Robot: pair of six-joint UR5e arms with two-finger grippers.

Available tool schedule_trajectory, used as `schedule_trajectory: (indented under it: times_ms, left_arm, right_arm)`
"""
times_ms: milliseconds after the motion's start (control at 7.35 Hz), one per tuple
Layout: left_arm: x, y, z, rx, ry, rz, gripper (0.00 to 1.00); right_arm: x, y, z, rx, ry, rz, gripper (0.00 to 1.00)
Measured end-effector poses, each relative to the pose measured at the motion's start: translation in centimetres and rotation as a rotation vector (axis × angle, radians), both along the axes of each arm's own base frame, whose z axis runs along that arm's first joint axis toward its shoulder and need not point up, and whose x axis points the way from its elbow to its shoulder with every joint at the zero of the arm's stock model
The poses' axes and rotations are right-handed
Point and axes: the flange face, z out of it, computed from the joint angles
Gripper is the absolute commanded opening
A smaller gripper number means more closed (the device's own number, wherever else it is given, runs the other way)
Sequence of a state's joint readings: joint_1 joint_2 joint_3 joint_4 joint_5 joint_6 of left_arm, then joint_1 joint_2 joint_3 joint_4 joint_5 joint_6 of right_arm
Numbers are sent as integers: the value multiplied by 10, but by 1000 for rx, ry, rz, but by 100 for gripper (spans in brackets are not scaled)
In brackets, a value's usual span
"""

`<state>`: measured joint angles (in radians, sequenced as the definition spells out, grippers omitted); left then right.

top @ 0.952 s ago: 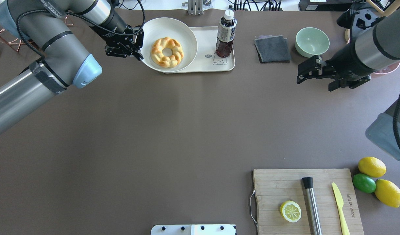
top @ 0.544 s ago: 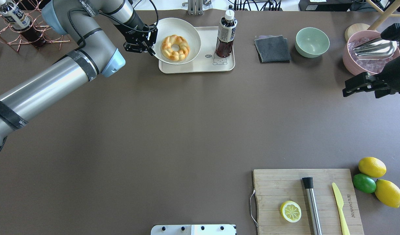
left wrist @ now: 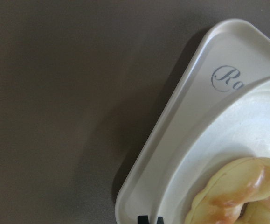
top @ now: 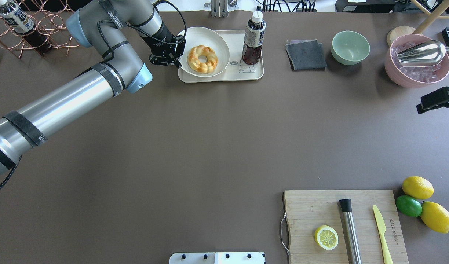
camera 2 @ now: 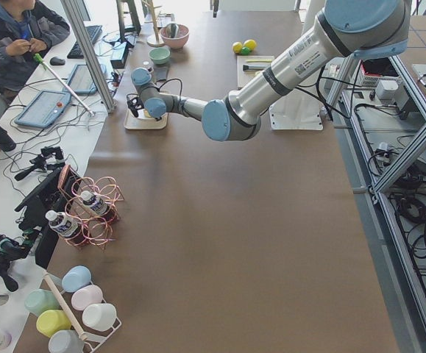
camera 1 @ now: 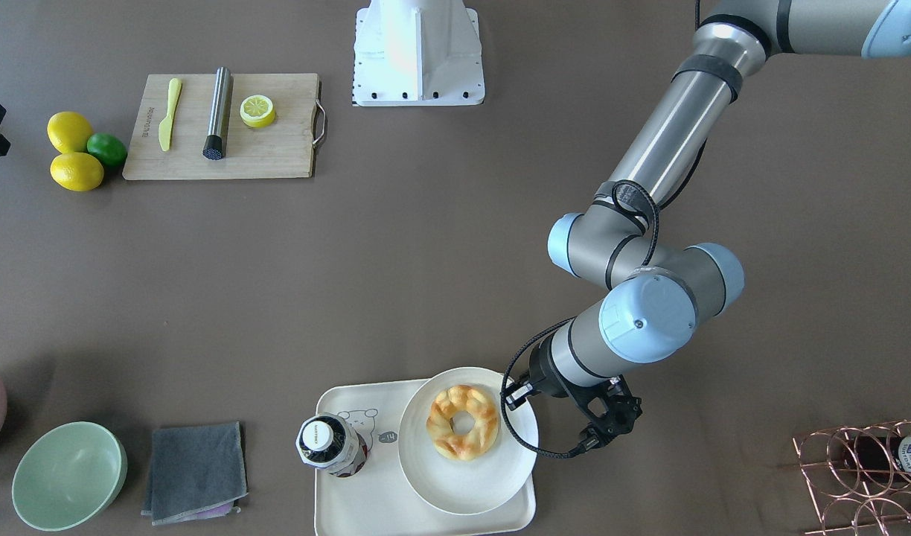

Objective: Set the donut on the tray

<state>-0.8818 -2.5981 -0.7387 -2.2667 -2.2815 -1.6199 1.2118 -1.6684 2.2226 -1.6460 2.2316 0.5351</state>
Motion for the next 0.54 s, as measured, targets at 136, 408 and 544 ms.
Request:
schedule_trajectory:
  times_ms: [136, 408, 544]
  left_arm:
    - [4, -2, -6, -20, 6, -42, 0]
    - [25, 6, -14, -51, 23, -139, 0]
    - [30, 8, -12, -62, 27, -164, 0]
  right_arm:
    - [4, 3, 1, -1, 1, 4, 100]
    - [7, 6, 4, -3, 3, 4, 100]
    - [8, 6, 4, -1, 5, 2, 100]
